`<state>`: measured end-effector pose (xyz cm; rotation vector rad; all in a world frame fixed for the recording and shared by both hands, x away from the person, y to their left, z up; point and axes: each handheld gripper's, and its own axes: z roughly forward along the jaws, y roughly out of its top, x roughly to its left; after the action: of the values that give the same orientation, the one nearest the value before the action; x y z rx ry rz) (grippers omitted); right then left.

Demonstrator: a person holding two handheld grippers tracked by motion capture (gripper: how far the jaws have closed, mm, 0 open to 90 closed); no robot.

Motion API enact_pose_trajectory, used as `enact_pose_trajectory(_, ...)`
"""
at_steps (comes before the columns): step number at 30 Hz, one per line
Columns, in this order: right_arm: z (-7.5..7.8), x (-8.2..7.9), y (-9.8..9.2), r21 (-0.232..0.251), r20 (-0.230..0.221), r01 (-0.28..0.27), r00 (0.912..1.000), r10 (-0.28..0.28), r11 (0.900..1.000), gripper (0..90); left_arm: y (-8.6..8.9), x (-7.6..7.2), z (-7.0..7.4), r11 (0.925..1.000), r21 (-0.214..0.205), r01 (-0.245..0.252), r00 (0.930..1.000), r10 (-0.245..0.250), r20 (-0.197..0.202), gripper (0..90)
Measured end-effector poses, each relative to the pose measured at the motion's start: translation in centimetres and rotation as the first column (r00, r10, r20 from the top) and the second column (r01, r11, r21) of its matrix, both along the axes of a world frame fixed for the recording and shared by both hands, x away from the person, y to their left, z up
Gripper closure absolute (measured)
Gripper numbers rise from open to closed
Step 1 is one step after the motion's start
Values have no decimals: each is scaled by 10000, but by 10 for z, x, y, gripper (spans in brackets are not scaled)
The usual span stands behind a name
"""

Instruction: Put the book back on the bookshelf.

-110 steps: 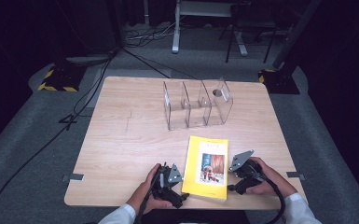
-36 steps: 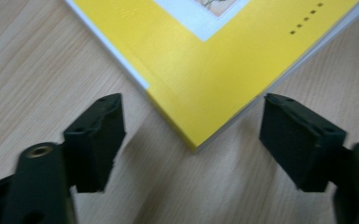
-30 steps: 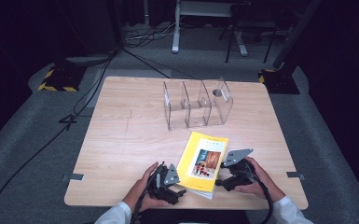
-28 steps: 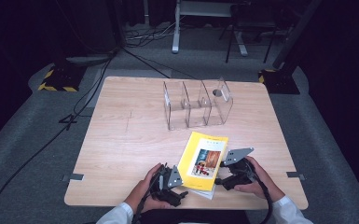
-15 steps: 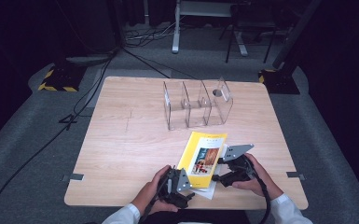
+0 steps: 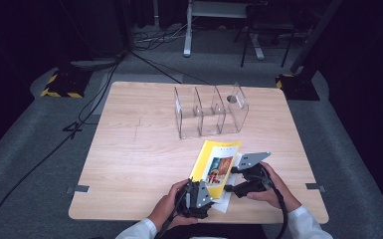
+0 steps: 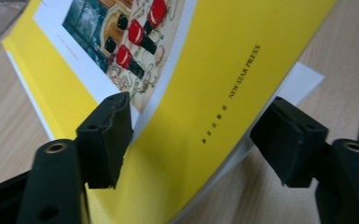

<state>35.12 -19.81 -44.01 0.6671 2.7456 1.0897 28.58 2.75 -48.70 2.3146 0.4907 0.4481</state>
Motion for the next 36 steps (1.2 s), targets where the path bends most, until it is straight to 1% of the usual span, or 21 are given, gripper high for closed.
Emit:
enact_pose_trajectory(2, 1, 1, 1, 75, -21, 21, 10000, -21, 10000, 311, 0, 0, 0, 9998, 139, -122, 9998, 119, 189, 367)
enact_pose_trajectory(4, 2, 1, 1, 91, -31, 57, 10000, -57, 9999, 311, 1, 1, 1, 9998, 117, -153, 9996, 150, 224, 375)
enact_pose_trajectory(5, 2, 1, 2, 93, 26, 30, 10000, -30, 10000, 310, 2, 0, 2, 9998, 134, -172, 9993, 167, 330, 418)
enact_pose_trajectory(7, 4, 0, 2, 172, 50, 70, 10000, -71, 9998, 308, 5, 0, 5, 10000, 59, -16, 9993, 14, 381, 465)
enact_pose_trajectory(8, 5, -1, 1, 182, 65, 120, 9999, -121, 9998, 308, 7, -1, 7, 10000, -10, 73, 9982, -73, 588, 496)
enact_pose_trajectory(9, 5, -1, 1, 182, 65, 120, 9999, -121, 9998, 308, 7, -1, 7, 10000, -10, 73, 9982, -73, 588, 546)
enact_pose_trajectory(10, 6, -1, 0, 228, 127, 113, 9999, -116, 9997, 308, 8, -2, 9, 9999, -4, 148, 9976, -148, 676, 546)
enact_pose_trajectory(13, 11, -3, -6, 438, 204, 206, 9996, -215, 9988, 296, 11, -4, 13, 9998, -47, 202, 9945, -196, 1029, 667)
enact_pose_trajectory(14, 13, -3, -8, 563, 209, 199, 9996, -211, 9982, 299, 12, -5, 14, 9999, -39, 164, 9930, -158, 1174, 690)
enact_pose_trajectory(15, 17, -4, -12, 795, 181, 149, 9997, -164, 9967, 297, 11, -4, 14, 9998, -9, 192, 9931, -189, 1157, 707)
enact_pose_trajectory(17, 18, -5, -14, 787, 228, 123, 9996, -141, 9968, 297, 10, -5, 13, 9992, 106, 382, 9921, -392, 1188, 723)
enact_pose_trajectory(20, 22, -9, -19, 842, 560, -99, 9984, 52, 9964, 291, 12, -7, 13, 9984, 142, 550, 9917, -563, 1152, 772)
enact_pose_trajectory(22, 26, -12, -21, 888, 778, -208, 9969, 139, 9958, 289, 15, -5, 15, 9982, -2, 604, 9926, -600, 1059, 788)
enact_pose_trajectory(24, 29, -14, -24, 1103, 1109, -474, 9932, 351, 9928, 291, 19, -3, 16, 9980, -9, 639, 9941, -636, 877, 795)
enact_pose_trajectory(26, 31, -17, -23, 1175, 1385, -768, 9885, 602, 9901, 289, 26, -2, 16, 9976, -95, 691, 9952, -683, 705, 795)
enact_pose_trajectory(27, 32, -18, -20, 1256, 1643, -989, 9833, 776, 9871, 289, 29, -1, 16, 9969, -177, 766, 9954, -754, 591, 794)
enact_pose_trajectory(29, 31, -18, -15, 1410, 1767, -1405, 9776, 1147, 9800, 292, 37, 1, 17, 9966, -320, 759, 9964, -746, 408, 794)
enact_pose_trajectory(31, 26, -17, -7, 1261, 1870, -1877, 9688, 1625, 9741, 294, 46, 2, 17, 9960, -420, 788, 9966, -776, 278, 792)
enact_pose_trajectory(33, 18, -14, 4, 951, 1898, -2299, 9593, 2090, 9686, 301, 60, 4, 17, 9954, -568, 769, 9970, -765, 90, 787)
enact_pose_trajectory(35, 11, -11, 13, 597, 1974, -2493, 9521, 2333, 9666, 304, 72, 6, 17, 9948, -628, 803, 9968, -799, 84, 784)
enact_pose_trajectory(36, 11, -11, 13, 597, 1974, -2493, 9521, 2333, 9666, 304, 72, 6, 17, 9948, -628, 803, 9968, -799, 84, 784)
